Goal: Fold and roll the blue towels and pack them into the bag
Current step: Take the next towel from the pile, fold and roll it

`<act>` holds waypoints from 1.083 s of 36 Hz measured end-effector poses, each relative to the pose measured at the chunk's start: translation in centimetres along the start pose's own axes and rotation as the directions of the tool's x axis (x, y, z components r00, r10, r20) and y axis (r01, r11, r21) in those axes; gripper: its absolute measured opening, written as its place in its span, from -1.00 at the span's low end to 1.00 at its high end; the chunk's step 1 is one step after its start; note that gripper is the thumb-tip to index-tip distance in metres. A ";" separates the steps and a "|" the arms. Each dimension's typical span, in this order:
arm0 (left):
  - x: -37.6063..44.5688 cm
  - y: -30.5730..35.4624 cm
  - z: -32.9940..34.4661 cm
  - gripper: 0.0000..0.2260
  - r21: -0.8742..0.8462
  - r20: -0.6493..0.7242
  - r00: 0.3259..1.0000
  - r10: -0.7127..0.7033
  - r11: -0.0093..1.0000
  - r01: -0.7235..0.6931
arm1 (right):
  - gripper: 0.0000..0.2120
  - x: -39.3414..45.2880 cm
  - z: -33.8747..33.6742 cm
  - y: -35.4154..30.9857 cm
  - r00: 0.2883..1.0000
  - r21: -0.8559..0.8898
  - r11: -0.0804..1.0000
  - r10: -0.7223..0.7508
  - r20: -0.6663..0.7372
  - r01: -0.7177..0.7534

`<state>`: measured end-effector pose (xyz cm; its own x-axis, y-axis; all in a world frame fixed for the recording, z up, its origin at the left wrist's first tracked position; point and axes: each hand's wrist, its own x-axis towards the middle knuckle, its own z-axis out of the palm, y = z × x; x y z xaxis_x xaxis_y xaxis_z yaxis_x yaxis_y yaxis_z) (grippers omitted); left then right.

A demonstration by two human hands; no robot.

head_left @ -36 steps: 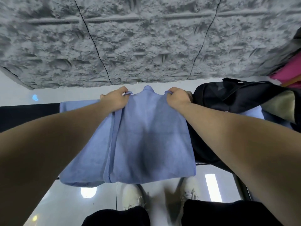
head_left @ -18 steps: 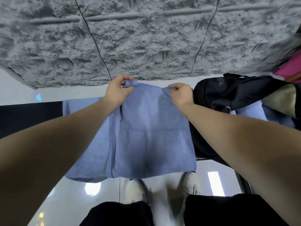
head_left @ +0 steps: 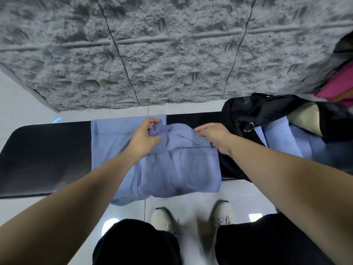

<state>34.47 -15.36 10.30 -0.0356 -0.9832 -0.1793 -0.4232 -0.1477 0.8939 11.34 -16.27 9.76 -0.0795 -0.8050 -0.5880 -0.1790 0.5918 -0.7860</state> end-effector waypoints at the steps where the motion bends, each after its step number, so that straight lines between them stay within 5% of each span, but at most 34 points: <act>1: -0.4 -0.2 0.3 -0.64 0.014 -0.014 0.999 -0.030 0.999 0.031 | -0.76 -0.4 0.0 0.4 0.999 -0.029 0.999 -0.030 -0.018 0.029; 8: -2.9 -1.3 1.0 -0.66 -0.041 -0.207 0.964 -0.167 0.986 0.162 | -0.78 -3.0 0.2 3.2 0.974 -0.184 0.957 -0.225 0.006 0.223; 14: -2.9 -1.2 1.5 -0.83 0.020 -0.261 0.960 -0.098 0.994 0.107 | -0.81 -3.2 0.4 4.7 0.883 -0.344 0.841 -0.465 -0.065 0.418; 19: -2.4 -1.0 1.3 -0.88 0.208 -0.259 0.965 0.036 0.978 0.020 | -0.79 -2.9 0.4 4.9 0.902 -0.267 0.885 -0.420 -0.102 0.382; 22: -2.0 0.0 1.0 -0.90 0.154 -0.355 0.931 0.090 0.987 -0.037 | -0.75 -2.7 0.4 4.4 0.900 -0.250 0.892 -0.416 -0.131 0.377; 27: -0.4 1.2 1.1 -0.83 -0.021 -0.414 0.910 0.006 1.000 -0.016 | -0.78 -1.9 0.5 3.6 0.903 -0.231 0.897 -0.412 -0.121 0.378; 35: 1.7 -1.9 2.3 -0.76 0.046 -0.304 0.949 -0.085 0.993 0.104 | -0.82 -0.4 0.4 3.2 0.955 -0.248 0.929 -0.293 -0.044 0.274; 39: 2.3 -2.6 2.1 -0.73 0.025 -0.288 0.946 -0.150 0.986 0.164 | -0.80 -0.6 0.5 3.0 0.888 -0.448 0.821 -0.446 -0.115 0.354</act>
<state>33.56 -17.03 6.66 0.2910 -0.9386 -0.1853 -0.4459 -0.3044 0.8417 11.36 -14.02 7.65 -0.1032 -0.9834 -0.1493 -0.6148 0.1811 -0.7676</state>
